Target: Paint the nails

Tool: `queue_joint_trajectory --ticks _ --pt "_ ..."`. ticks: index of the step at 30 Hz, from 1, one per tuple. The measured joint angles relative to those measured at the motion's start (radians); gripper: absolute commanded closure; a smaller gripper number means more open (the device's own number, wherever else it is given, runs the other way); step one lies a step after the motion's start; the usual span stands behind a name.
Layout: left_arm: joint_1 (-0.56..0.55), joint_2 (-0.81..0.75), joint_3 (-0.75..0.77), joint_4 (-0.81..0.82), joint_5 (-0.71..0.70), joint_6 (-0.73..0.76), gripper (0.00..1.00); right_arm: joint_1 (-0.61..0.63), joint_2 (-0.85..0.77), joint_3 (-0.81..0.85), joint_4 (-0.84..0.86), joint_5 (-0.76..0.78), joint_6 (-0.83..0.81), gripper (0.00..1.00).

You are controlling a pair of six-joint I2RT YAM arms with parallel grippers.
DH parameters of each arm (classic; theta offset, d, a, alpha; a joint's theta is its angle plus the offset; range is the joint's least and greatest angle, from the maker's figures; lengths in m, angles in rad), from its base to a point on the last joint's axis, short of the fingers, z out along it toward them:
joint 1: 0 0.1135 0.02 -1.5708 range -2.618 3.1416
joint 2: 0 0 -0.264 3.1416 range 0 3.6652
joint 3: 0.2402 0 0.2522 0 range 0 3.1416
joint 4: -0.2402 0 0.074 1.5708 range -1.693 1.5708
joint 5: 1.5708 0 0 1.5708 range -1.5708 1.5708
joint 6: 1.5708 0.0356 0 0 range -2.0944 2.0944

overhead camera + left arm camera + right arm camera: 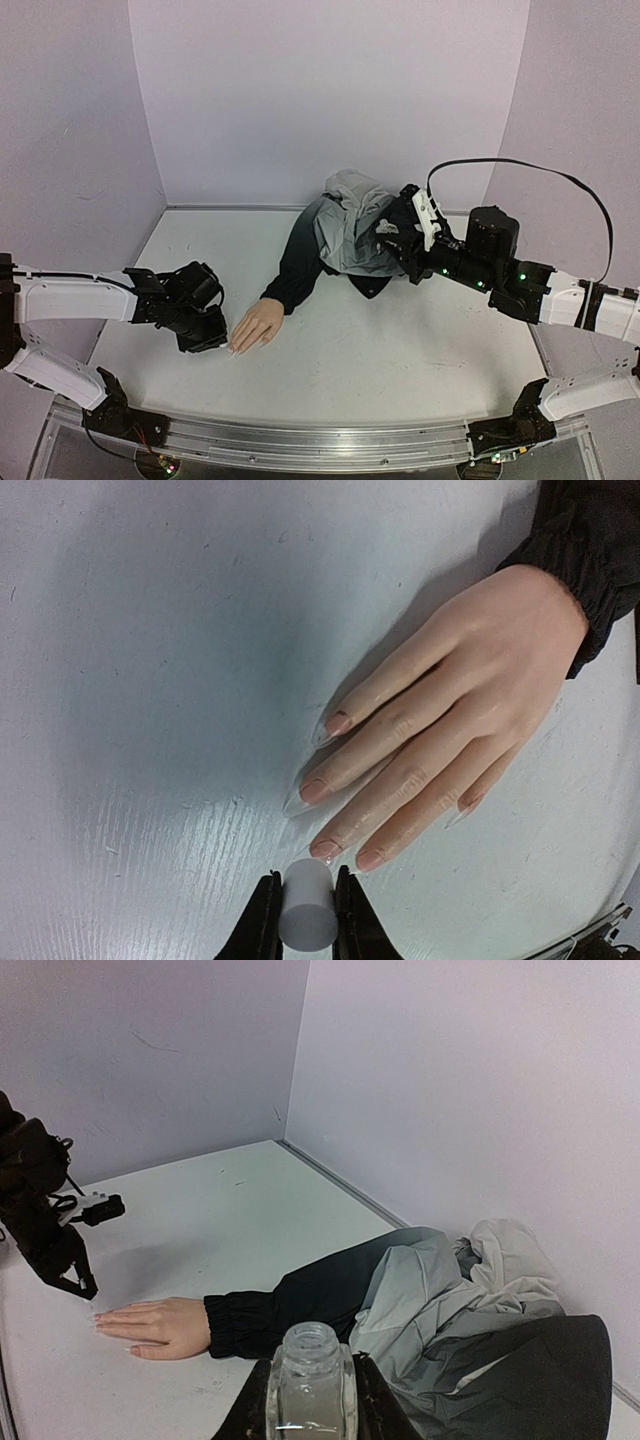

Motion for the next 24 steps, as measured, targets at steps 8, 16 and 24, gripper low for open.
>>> queue_joint_trajectory --ticks 8,16,24 --pt "0.0 0.0 -0.008 -0.002 0.0 -0.009 1.0 0.0 0.0 0.0 0.0 0.0 0.0 1.0" --pt "0.0 -0.002 -0.014 -0.009 0.0 -0.01 1.0 0.0 0.001 0.0 0.0 -0.001 0.0 1.0" --pt "0.0 -0.042 -0.014 -0.035 -0.003 -0.009 1.0 0.0 0.001 0.0 0.0 -0.001 0.0 1.0"
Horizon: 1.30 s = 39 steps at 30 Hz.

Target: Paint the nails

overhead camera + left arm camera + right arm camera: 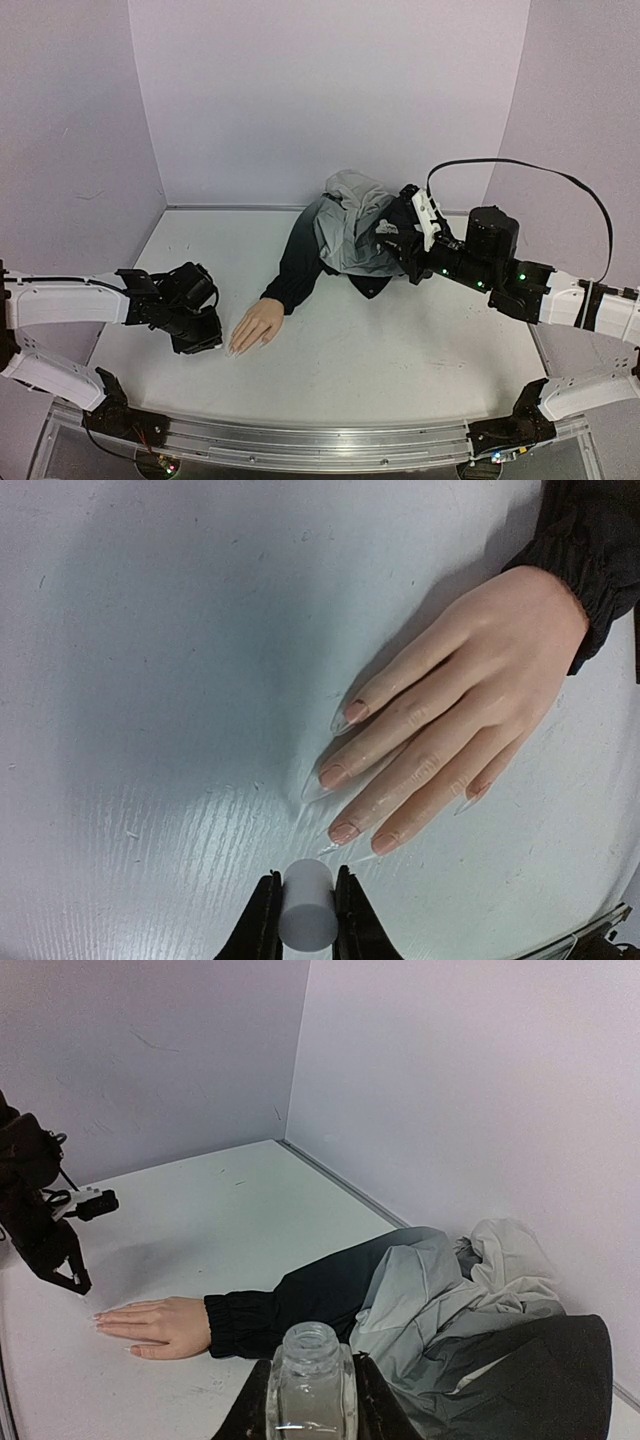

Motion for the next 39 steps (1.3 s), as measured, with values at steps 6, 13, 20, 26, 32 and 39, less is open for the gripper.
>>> queue_joint_trajectory --ticks 6,13,20,26,32,39 --pt "0.0 -0.047 0.0 -0.052 -0.022 0.001 1.0 0.0 0.002 0.0 0.0 -0.002 0.0 1.0" --pt "0.0 -0.07 0.032 -0.073 -0.031 0.037 1.0 0.0 0.002 0.0 0.0 -0.003 0.0 1.0" --pt "0.0 0.0 0.059 -0.01 -0.005 0.059 1.0 0.0 0.003 0.0 0.0 -0.004 0.0 1.0" --pt "0.0 0.041 0.059 0.002 0.003 0.058 1.0 0.0 0.002 0.0 0.0 -0.005 0.0 1.0" --pt "0.0 0.041 0.06 0.003 0.002 0.058 1.0 0.0 0.002 0.0 0.0 -0.005 0.0 1.0" --pt "0.0 0.056 0.06 0.003 0.002 0.058 1.0 0.0 0.003 0.0 0.0 -0.006 0.0 1.0"
